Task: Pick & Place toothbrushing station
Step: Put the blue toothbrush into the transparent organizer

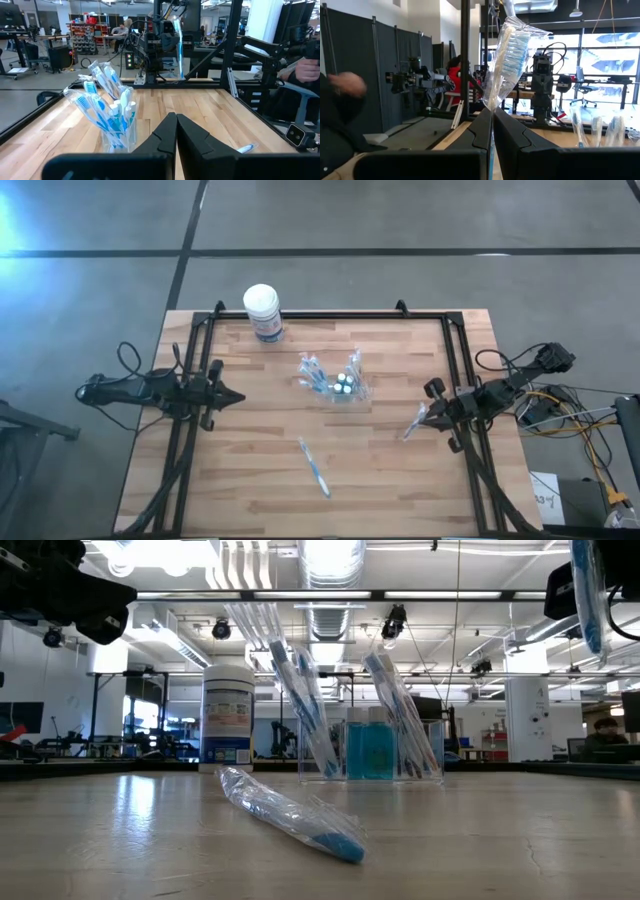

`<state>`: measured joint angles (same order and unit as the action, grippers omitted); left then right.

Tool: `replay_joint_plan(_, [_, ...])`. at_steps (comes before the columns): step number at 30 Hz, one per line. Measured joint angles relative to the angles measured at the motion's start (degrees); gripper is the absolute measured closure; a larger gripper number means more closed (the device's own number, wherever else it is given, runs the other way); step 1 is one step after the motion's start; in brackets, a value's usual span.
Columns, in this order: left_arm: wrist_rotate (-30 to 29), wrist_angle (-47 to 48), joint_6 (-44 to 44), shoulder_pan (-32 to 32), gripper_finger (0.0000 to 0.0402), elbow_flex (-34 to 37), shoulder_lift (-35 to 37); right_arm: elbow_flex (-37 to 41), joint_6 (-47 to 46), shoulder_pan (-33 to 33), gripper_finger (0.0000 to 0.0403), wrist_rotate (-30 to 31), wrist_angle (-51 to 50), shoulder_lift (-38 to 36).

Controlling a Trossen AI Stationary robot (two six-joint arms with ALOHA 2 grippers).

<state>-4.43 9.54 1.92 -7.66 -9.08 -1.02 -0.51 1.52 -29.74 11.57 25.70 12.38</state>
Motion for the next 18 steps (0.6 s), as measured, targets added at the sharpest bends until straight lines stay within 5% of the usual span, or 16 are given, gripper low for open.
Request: replay_joint_plan(18, [0.09, 0.0, 0.01, 0.0, 0.0388, 0.0, 0.01, 0.0, 2.04, 0.07, 0.039, 6.56, -3.9, -3.11])
